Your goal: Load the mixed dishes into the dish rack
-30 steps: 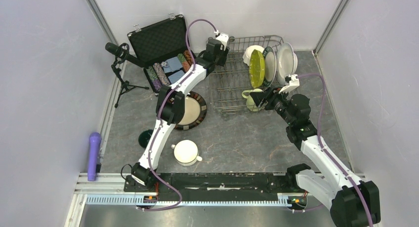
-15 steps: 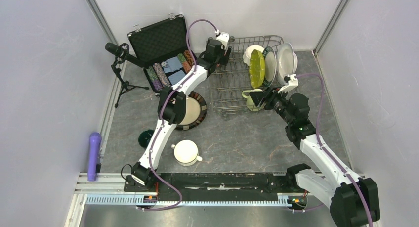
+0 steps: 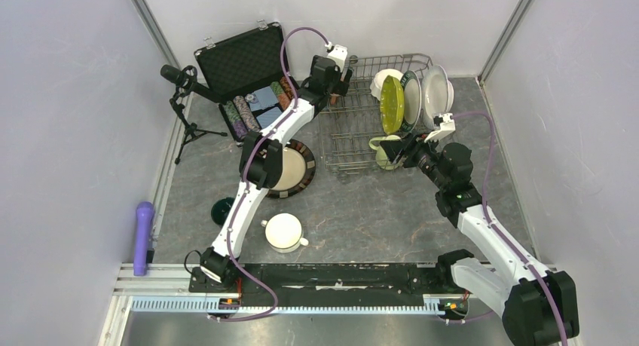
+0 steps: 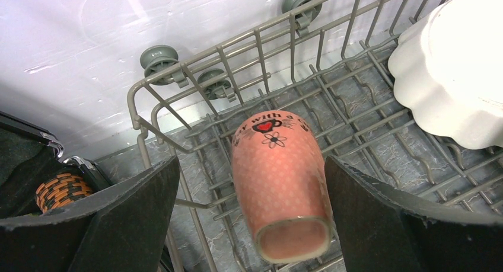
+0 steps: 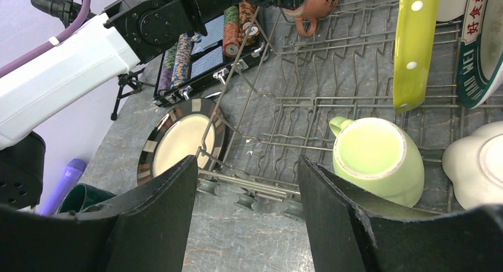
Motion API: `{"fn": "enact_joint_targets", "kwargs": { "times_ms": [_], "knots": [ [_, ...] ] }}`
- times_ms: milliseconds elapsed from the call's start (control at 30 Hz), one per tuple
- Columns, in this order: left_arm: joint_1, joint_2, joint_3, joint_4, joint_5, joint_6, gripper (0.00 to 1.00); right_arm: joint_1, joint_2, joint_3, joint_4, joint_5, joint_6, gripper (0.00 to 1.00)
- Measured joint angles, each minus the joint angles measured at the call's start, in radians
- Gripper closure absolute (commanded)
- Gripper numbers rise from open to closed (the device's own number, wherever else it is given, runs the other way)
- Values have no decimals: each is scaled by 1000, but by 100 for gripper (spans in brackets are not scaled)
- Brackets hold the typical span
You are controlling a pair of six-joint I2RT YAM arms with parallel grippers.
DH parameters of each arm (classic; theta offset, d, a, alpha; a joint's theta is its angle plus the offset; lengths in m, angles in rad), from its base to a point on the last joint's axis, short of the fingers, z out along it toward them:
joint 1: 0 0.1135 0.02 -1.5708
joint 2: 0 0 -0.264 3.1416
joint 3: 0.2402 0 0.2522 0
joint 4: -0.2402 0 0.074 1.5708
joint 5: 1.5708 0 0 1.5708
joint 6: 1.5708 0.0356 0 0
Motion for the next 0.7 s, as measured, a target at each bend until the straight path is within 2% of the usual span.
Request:
{"fn": "enact_joint_targets", "kwargs": {
  "times_ms": [333,533,700],
  "knots": [
    [0,0,-2,1,7,0,5,-5,29,5,-8,-29,0,33],
    [4,0,-2,11,7,0,7,-4,180,114,-74,-51,-19,40],
    [9,0,-2,43,6,0,9,23,305,213,-72,-51,-24,43]
  ]
}}
